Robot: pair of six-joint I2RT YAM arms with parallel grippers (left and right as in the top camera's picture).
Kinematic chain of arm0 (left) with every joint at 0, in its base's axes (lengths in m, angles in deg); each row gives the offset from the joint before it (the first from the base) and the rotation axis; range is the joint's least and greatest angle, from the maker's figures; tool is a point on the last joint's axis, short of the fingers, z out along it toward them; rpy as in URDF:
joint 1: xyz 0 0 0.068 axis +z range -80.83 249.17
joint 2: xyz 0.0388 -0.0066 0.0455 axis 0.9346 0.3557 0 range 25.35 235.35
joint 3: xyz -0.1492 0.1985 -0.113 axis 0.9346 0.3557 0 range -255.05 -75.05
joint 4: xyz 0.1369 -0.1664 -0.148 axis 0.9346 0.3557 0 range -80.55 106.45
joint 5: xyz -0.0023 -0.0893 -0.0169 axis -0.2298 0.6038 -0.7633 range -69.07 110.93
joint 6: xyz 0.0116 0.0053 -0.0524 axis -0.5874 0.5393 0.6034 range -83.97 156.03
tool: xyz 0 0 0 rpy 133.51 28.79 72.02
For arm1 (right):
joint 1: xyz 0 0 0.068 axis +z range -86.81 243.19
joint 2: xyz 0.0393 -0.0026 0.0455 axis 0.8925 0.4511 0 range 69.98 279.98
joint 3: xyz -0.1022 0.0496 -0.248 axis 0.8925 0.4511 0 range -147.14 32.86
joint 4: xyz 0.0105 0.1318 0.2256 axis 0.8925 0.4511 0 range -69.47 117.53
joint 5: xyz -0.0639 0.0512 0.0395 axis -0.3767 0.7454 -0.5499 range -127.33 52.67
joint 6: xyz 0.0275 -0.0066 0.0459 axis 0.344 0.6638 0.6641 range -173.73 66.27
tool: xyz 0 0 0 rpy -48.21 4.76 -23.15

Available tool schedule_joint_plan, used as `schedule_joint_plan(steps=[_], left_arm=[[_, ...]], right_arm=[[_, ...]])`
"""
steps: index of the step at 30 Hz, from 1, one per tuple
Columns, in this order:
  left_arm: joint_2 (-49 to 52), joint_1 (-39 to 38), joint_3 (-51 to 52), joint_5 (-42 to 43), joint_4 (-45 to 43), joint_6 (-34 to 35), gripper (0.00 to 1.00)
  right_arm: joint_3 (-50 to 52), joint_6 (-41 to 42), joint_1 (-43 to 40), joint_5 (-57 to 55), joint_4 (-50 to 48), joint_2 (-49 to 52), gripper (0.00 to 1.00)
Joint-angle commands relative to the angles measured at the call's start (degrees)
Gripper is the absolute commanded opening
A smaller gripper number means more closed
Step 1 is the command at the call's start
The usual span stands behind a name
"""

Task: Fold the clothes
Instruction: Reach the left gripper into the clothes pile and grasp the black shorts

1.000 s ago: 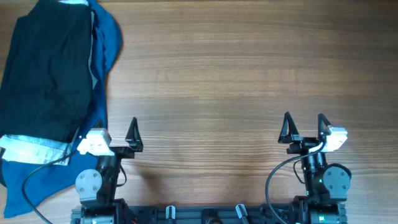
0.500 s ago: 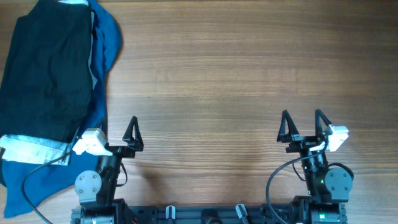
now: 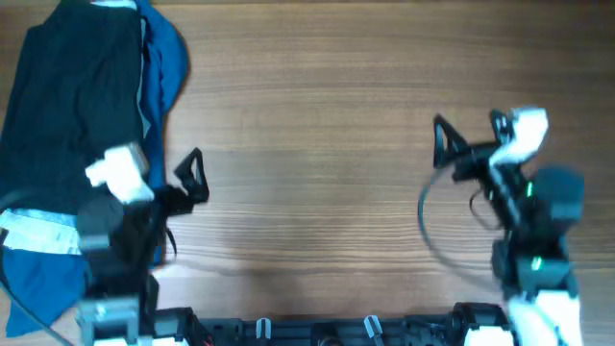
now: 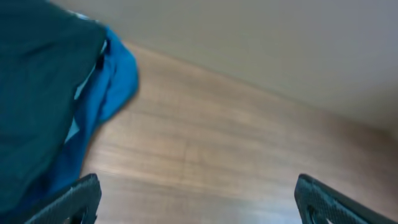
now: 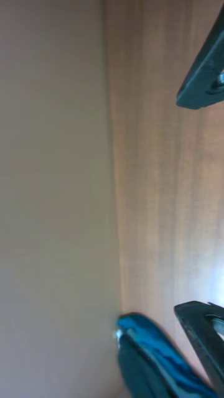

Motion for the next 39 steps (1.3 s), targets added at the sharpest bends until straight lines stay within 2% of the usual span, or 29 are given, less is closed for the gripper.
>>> schedule_joint_plan(steps=[1, 6, 8, 11, 13, 16, 19, 26, 31, 39], left_arm=[[12.26, 0.33, -14.19, -0.11, 8.13, -3.58, 1.00], [27.32, 0.50, -32.83, 0.15, 23.58, -7.87, 1.00], [35.15, 1.03, -42.62, 0.24, 32.65, -9.14, 1.00], [45.42, 1.95, -53.90, 0.59, 42.62, -9.07, 1.00], [49.48, 1.99, -56.26, 0.66, 44.09, -9.14, 1.00], [52.74, 2.08, -56.24, -0.13, 42.32, -9.16, 1.00], [55.47, 4.50, -56.24, -2.47, 36.02, -9.16, 1.00], [65.05, 17.86, -56.28, -3.45, 25.24, -9.11, 1.00], [71.32, 26.47, -56.35, -3.54, 13.77, -8.72, 1.00], [82.79, 33.86, -57.48, 2.27, 2.86, -9.31, 0.96]], right_arm=[[-14.21, -5.84, 0.31, 3.17, 10.51, 11.21, 1.00], [-30.23, -9.14, 0.28, 2.71, 28.06, 23.69, 1.00], [-35.71, -9.86, 0.28, 2.73, 33.83, 28.35, 1.00], [-39.45, -9.81, 0.28, 2.73, 35.28, 32.00, 1.00], [-39.45, -9.40, 0.28, 2.80, 34.12, 32.22, 1.00], [-39.45, -8.33, 0.28, 2.75, 34.01, 32.20, 1.00], [-39.34, -6.27, 0.28, 2.95, 34.42, 32.30, 1.00], [-39.21, -5.03, 0.31, 2.97, 34.67, 32.35, 1.00], [-38.88, -2.86, 0.31, 2.97, 34.62, 32.98, 1.00], [-38.86, -2.14, 0.31, 2.95, 34.67, 34.95, 1.00]])
